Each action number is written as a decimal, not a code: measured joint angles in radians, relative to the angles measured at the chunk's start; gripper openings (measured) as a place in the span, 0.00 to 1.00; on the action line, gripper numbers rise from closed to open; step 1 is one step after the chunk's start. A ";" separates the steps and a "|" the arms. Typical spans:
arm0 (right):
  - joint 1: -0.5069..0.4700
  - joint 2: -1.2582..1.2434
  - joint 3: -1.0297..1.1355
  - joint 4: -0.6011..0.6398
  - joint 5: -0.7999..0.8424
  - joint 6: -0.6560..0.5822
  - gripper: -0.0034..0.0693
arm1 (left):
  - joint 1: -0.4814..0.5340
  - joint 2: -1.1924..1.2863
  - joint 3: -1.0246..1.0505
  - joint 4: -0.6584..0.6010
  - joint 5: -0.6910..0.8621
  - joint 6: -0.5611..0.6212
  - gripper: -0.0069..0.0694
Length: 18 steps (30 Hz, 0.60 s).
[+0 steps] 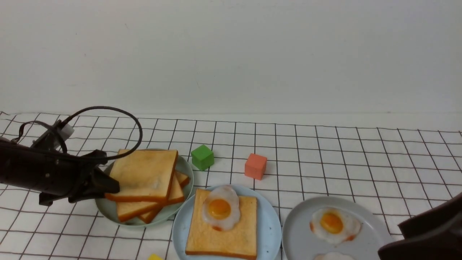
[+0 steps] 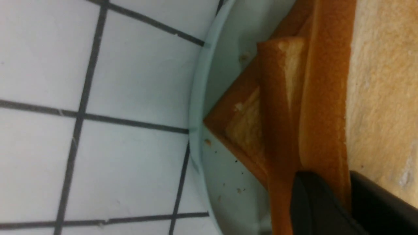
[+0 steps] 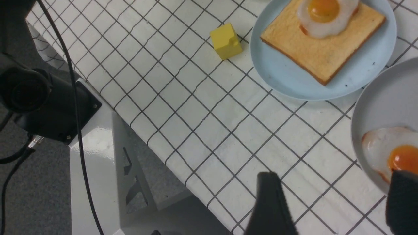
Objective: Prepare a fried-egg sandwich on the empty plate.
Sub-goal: Use the left arm to grab a slice of bread, then use the left arm to place a slice of bread on the fried egg in the middle
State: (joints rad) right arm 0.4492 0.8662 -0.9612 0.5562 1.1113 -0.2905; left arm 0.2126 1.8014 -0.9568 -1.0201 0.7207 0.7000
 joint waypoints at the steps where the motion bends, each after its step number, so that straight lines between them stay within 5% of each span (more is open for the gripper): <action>1: 0.000 0.000 0.000 0.001 0.003 0.000 0.68 | 0.000 -0.019 0.000 0.019 0.002 -0.013 0.18; 10: 0.000 0.000 0.000 0.006 0.007 0.000 0.67 | 0.000 -0.279 0.021 -0.014 0.102 -0.047 0.18; 18: 0.000 0.000 0.000 0.007 0.007 -0.010 0.67 | -0.157 -0.478 0.357 -0.460 0.066 0.186 0.18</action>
State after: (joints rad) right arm 0.4492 0.8662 -0.9612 0.5632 1.1184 -0.3003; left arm 0.0553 1.3238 -0.5994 -1.4804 0.7869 0.8863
